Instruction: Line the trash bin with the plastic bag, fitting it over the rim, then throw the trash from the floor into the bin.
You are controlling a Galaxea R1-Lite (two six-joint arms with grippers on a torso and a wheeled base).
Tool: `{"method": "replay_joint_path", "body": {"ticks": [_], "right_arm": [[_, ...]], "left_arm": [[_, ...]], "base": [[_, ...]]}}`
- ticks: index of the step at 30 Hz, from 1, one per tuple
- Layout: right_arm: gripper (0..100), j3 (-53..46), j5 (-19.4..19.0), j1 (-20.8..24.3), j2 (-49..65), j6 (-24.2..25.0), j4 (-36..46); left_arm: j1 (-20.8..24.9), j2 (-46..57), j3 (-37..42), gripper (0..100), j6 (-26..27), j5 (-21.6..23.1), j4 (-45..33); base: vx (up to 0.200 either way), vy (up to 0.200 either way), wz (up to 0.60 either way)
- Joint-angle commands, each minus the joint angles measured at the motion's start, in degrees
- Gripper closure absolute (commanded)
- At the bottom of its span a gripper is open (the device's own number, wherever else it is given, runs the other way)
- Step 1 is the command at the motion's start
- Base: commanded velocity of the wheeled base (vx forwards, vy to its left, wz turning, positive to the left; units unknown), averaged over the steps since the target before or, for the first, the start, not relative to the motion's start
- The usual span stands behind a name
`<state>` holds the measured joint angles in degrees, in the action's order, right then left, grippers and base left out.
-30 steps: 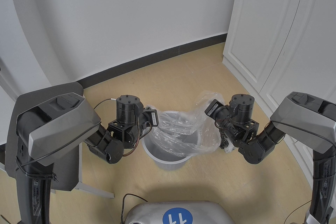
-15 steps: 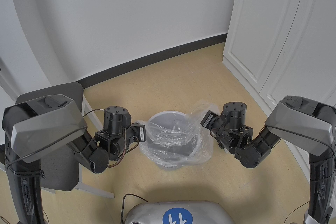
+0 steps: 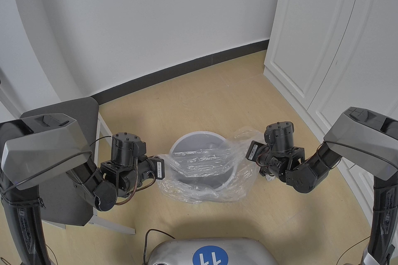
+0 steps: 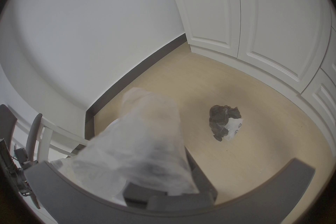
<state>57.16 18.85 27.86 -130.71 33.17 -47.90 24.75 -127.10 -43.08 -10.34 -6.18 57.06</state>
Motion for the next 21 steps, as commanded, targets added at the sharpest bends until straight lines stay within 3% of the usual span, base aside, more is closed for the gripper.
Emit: {"method": "replay_joint_path", "body": {"ticks": [1, 11, 16, 21], "right_arm": [[100, -0.1, 0.0, -0.1, -0.8, -0.2, 0.0], [100, 0.2, 0.1, 1.1, -5.7, -0.7, 0.0], [100, 3.1, 5.0, 1.2, -9.2, -1.8, -0.2], [100, 5.8, 5.2, 0.9, -10.5, -0.6, -0.9]], "left_arm": [[0.2, -1.7, -0.2, 100, 0.1, -0.1, 0.2], [1.7, -1.8, -0.2, 100, 0.7, -0.4, 0.5], [1.3, -4.7, -2.0, 100, 2.1, -0.7, 3.3], [0.4, -8.3, -5.7, 100, 2.1, -2.3, 7.8]], "base": [[0.000, 0.000, 0.00], [0.000, 0.000, 0.00], [0.000, 0.000, 0.00], [0.000, 0.000, 0.00]]}}
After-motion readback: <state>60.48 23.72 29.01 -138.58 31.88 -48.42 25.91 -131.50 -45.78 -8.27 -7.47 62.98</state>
